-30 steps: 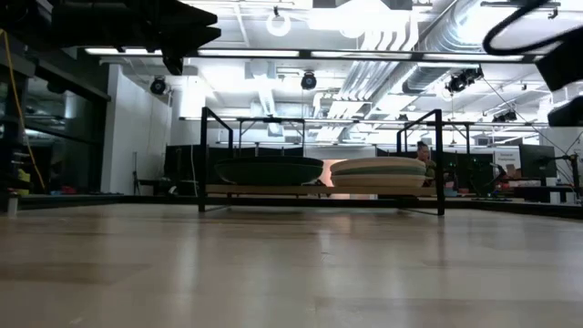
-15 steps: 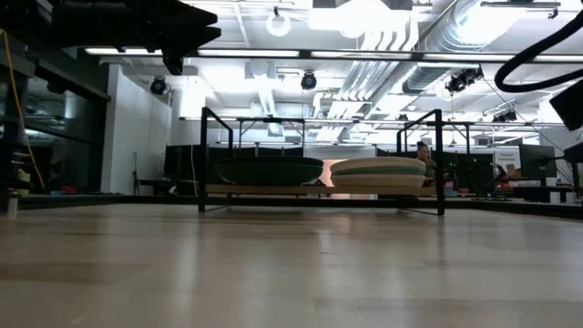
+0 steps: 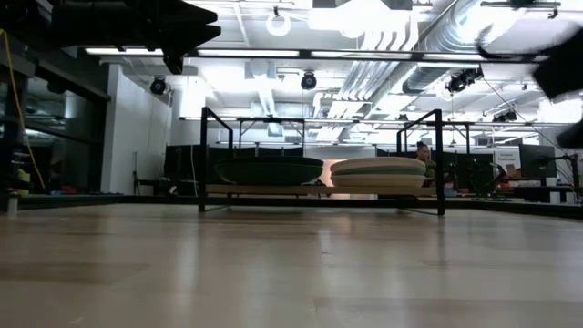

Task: Place and stack plates onto a shelf
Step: Stack the pink plate on top of the black plate on the shelf

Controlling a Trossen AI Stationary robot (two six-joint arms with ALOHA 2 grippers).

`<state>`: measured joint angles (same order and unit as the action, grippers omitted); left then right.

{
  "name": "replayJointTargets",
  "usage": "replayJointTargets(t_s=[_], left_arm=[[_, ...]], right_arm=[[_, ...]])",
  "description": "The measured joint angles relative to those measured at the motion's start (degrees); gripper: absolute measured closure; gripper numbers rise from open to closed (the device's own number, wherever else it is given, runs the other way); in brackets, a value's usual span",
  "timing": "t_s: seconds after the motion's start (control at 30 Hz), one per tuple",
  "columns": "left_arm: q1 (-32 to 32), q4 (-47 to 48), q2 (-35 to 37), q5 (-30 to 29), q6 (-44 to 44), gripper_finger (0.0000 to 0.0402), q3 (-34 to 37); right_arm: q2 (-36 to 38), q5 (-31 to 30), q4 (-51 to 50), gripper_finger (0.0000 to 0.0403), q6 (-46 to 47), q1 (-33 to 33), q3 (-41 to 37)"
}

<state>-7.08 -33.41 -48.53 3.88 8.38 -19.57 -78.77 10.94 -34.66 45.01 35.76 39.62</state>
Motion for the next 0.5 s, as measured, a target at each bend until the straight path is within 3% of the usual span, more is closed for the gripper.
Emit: replayJointTargets(t_s=[0.2,0.5], left_arm=[[0.0,-0.5,0.0,0.0,0.0,0.0289,0.0],[0.0,-0.8,0.0,0.0,0.0,0.0289,0.0]], right_arm=[[2.1,-7.4,7.7,0.0401,-2.9,-6.5,4.9],[2.4,-12.1,16.0,0.0402,-14.2,-22.3,12.0]])
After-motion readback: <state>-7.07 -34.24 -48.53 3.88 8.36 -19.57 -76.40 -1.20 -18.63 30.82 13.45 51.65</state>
